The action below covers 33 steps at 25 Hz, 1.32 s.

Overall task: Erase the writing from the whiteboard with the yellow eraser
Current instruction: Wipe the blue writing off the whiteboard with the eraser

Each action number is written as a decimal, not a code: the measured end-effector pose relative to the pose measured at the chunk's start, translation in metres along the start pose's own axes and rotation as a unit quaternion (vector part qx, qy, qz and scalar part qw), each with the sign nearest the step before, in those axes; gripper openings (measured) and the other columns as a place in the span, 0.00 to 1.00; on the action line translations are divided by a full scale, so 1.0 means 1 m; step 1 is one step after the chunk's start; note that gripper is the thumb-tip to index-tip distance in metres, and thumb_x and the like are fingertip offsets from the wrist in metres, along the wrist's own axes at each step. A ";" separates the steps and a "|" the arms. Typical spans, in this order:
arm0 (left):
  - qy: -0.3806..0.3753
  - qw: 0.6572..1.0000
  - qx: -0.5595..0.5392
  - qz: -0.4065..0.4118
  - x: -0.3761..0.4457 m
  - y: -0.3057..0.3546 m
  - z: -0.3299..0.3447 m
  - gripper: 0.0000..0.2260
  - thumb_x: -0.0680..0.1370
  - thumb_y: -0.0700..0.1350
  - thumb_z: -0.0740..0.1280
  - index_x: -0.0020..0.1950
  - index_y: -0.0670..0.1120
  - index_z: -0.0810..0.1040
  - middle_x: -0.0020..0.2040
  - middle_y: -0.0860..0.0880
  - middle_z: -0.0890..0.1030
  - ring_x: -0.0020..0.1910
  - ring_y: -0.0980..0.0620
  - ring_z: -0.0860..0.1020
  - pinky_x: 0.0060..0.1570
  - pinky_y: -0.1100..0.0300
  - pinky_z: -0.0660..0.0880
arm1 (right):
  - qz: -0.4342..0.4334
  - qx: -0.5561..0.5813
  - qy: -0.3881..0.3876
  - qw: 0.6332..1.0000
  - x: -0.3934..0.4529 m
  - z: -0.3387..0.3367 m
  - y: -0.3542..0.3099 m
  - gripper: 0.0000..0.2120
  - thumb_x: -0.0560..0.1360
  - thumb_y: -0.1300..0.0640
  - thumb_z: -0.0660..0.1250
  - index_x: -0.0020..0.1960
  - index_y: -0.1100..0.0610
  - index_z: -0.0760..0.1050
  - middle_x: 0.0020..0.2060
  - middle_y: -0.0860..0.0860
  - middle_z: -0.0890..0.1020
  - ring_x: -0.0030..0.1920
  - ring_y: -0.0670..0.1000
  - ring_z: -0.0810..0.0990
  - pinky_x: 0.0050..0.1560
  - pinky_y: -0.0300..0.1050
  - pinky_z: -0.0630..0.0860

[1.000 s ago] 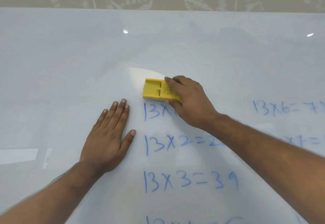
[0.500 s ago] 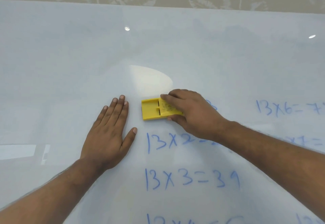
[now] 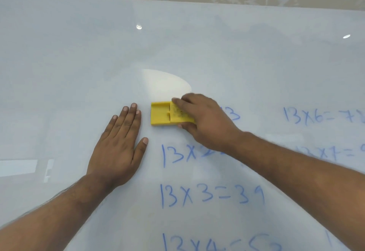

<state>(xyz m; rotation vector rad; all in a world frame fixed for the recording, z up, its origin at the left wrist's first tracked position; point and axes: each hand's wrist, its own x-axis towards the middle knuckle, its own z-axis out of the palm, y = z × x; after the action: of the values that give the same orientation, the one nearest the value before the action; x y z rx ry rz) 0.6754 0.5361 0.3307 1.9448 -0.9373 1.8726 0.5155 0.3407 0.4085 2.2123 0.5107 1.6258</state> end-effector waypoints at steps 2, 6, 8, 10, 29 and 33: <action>0.001 1.000 0.001 -0.001 0.000 0.001 0.000 0.30 0.84 0.56 0.47 0.82 0.41 0.51 0.84 0.47 0.50 0.83 0.50 0.49 0.81 0.53 0.47 | -0.027 -0.007 -0.030 0.999 -0.019 -0.003 0.002 0.27 0.73 0.55 0.71 0.70 0.60 0.70 0.59 0.56 0.77 0.57 0.58 0.75 0.59 0.53 0.70; 0.003 1.000 0.003 0.000 -0.001 0.000 0.001 0.29 0.84 0.54 0.46 0.83 0.42 0.50 0.84 0.48 0.50 0.83 0.52 0.48 0.81 0.55 0.44 | -0.011 -0.053 -0.033 0.998 -0.025 -0.019 0.024 0.27 0.74 0.53 0.71 0.70 0.59 0.69 0.60 0.56 0.76 0.58 0.58 0.75 0.59 0.53 0.71; 0.004 1.000 -0.001 0.001 -0.001 -0.001 0.002 0.28 0.85 0.53 0.46 0.83 0.42 0.51 0.84 0.48 0.50 0.83 0.52 0.48 0.81 0.55 0.44 | 0.032 -0.048 0.005 0.998 -0.014 -0.021 0.030 0.27 0.75 0.53 0.69 0.71 0.58 0.68 0.60 0.55 0.76 0.58 0.58 0.74 0.60 0.51 0.69; 0.007 1.000 -0.005 0.001 -0.001 -0.001 0.003 0.27 0.85 0.52 0.47 0.82 0.41 0.52 0.84 0.48 0.50 0.83 0.52 0.48 0.81 0.55 0.44 | 0.058 -0.039 0.037 0.997 -0.001 -0.014 0.024 0.27 0.74 0.53 0.69 0.71 0.58 0.68 0.61 0.55 0.75 0.58 0.58 0.74 0.60 0.49 0.68; 0.014 1.000 -0.012 0.007 -0.002 0.000 0.000 0.27 0.84 0.51 0.48 0.82 0.40 0.55 0.83 0.46 0.54 0.83 0.49 0.52 0.81 0.51 0.49 | 0.040 -0.050 0.018 0.998 -0.013 -0.008 0.018 0.28 0.73 0.55 0.70 0.71 0.62 0.68 0.60 0.58 0.76 0.58 0.61 0.74 0.59 0.52 0.70; 0.009 1.000 -0.014 0.004 -0.002 -0.001 0.000 0.27 0.84 0.51 0.47 0.82 0.41 0.54 0.83 0.47 0.53 0.83 0.50 0.51 0.81 0.52 0.48 | -0.014 -0.056 -0.023 0.998 -0.046 -0.015 0.025 0.27 0.75 0.52 0.69 0.70 0.61 0.68 0.60 0.57 0.77 0.58 0.59 0.75 0.59 0.53 0.72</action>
<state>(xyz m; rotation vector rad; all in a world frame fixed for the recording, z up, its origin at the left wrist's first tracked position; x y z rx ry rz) 0.6763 0.5370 0.3289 1.9084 -0.9625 1.8682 0.4902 0.2980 0.3866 2.1457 0.4263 1.5463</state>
